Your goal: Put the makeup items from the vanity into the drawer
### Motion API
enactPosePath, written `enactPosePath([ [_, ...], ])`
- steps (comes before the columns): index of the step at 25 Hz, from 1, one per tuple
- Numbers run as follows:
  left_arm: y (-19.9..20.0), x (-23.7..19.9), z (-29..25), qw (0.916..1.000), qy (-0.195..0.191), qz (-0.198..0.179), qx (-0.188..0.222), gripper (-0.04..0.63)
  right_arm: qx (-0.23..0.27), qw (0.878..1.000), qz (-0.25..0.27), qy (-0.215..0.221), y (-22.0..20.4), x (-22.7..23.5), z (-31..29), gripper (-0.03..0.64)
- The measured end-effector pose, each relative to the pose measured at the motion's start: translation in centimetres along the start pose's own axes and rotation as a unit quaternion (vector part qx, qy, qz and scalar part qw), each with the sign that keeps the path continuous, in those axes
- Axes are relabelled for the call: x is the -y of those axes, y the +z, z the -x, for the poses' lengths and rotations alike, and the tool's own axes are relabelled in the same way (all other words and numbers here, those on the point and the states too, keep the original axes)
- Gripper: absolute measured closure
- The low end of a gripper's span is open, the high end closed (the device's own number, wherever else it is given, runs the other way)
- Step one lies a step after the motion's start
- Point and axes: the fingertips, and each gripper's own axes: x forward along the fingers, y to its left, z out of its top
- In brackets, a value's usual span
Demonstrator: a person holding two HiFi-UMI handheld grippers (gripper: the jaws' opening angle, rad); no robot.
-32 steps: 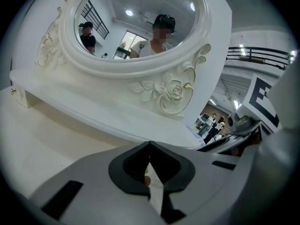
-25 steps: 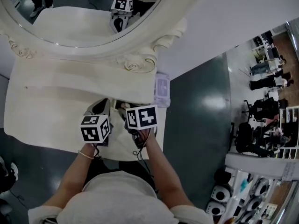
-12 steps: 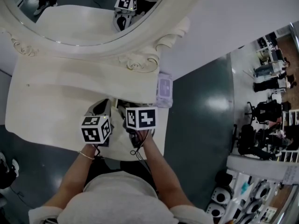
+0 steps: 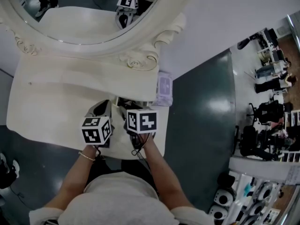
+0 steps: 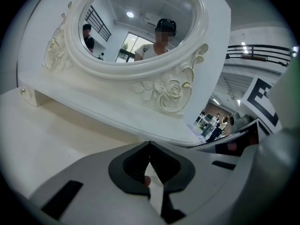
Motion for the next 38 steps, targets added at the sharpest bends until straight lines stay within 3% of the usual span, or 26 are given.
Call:
enactPosePath([
  [20,-1.2,2.8,5.3,0.9987,-0.009,-0.049,0.013,0.594,0.108,0.994,0.017,-0.024,-1.1,-1.8,5.3,0.517],
  [28,-1.0,3.8,6.5,0.9973,-0.016,-0.07,0.016,0.594,0.135,0.99,0.02,-0.028,-1.5,-2.1,6.1,0.575],
  [38,-0.7,4.1,7.6,0.9965,-0.013,-0.08,0.02,0.594,0.143,0.989,0.033,-0.025,-1.8,-2.6,7.0,0.588],
])
